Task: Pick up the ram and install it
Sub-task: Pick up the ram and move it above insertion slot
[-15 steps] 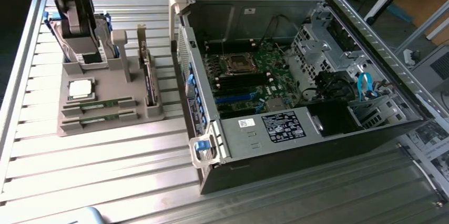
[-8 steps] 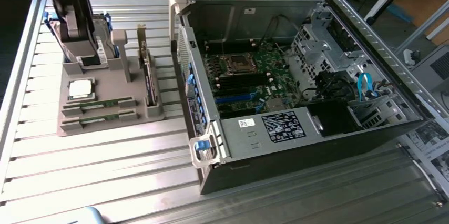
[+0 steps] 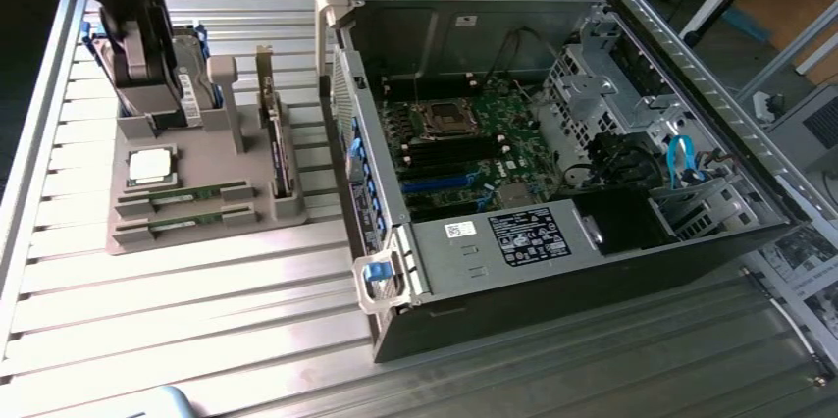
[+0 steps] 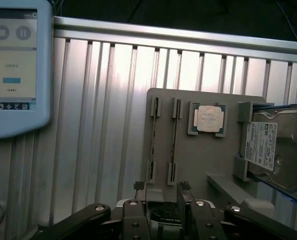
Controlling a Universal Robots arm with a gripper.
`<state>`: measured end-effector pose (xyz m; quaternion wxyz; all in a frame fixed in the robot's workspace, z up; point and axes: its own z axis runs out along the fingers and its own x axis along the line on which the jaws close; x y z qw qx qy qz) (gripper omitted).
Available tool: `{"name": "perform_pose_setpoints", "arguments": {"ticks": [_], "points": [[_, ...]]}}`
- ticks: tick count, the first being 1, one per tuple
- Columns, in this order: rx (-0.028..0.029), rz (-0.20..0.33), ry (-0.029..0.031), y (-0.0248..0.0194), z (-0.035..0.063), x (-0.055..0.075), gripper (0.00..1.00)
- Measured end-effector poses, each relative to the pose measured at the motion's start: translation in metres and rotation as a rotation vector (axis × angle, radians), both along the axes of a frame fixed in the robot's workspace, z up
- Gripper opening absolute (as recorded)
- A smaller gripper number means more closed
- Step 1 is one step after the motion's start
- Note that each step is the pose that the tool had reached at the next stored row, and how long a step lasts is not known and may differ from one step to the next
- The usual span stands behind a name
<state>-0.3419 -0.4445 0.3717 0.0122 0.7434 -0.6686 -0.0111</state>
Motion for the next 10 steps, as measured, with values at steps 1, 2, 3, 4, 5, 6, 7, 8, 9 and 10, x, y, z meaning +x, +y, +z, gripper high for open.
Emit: {"name": "perform_pose_setpoints", "arguments": {"ticks": [1,2,3,4,5,6,7,8,9,10], "points": [[0.0,0.0,0.0,0.0,-0.0005,-0.0001,0.38],[0.0,0.0,-0.0001,0.0,-0.0011,-0.0002,0.38],[0.0,0.0,0.0,0.0,-0.0017,-0.0003,0.38],[0.0,0.0,0.0,0.0,-0.0023,-0.0003,0.38],[0.0,0.0,0.0,0.0,-0.0028,-0.0004,0.38],[0.0,0.0,0.0,0.0,-0.0032,-0.0004,0.38],[0.0,0.0,-0.0001,0.0,-0.0037,-0.0004,0.38],[0.0001,0.0,-0.0001,0.0,-0.0043,-0.0005,0.38],[0.0,0.0,-0.0001,0.0,-0.0048,-0.0005,0.38],[0.0,0.0,0.0,0.0,-0.0053,-0.0005,0.38]]}}
